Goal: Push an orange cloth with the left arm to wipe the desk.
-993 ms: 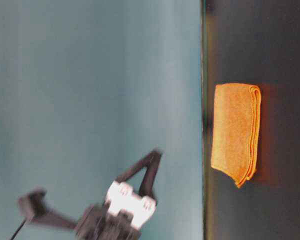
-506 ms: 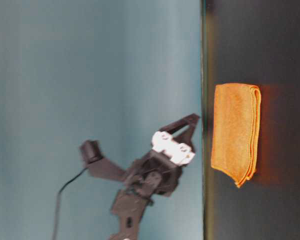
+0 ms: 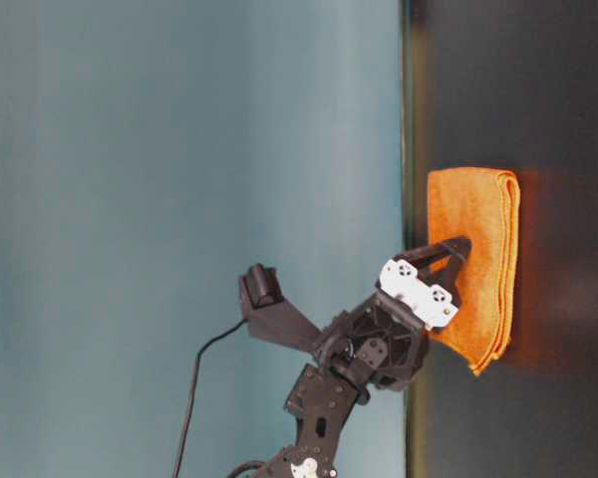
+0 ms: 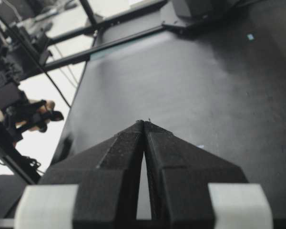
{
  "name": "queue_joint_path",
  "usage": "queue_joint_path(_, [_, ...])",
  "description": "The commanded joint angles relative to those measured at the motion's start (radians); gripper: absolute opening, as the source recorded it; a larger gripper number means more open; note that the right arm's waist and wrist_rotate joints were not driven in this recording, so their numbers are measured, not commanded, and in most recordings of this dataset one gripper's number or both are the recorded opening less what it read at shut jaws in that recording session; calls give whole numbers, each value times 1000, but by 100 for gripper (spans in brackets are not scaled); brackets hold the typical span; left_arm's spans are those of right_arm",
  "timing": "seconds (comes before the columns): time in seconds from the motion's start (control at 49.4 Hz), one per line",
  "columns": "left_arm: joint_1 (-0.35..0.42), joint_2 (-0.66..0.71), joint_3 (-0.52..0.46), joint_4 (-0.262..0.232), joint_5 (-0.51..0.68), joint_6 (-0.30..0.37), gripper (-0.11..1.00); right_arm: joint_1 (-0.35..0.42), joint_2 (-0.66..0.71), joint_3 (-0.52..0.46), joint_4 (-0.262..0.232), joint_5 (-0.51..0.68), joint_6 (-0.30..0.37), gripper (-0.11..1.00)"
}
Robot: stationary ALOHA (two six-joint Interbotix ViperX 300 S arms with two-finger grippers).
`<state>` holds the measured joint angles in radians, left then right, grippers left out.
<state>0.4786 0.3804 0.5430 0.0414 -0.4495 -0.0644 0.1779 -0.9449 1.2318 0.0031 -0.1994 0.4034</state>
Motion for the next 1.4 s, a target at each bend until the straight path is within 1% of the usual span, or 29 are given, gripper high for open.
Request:
queue_joint_path(0.0, [-8,-8,12,3,14,-2,82,0,5,-9,0,-8,0,1])
queue_joint_path(0.243, [-48,-40,69,3,67,-37,82,-2,2,-8,0,-8,0,1])
queue_joint_path(0.608, [-133,-115,158,3,78,-43,82,0,-6,-8,0,-5,0,1])
queue_joint_path(0.993, [-232,-156,253,2,87,-54,82,0,-6,-8,0,-3,0,1])
queue_joint_path(1.175, [-298,-210,307,3,87,-84,82,-2,-8,-6,0,-3,2,1])
queue_joint_path(1.378, [-391,-281,370,3,87,-91,82,0,-8,-8,0,-5,0,1])
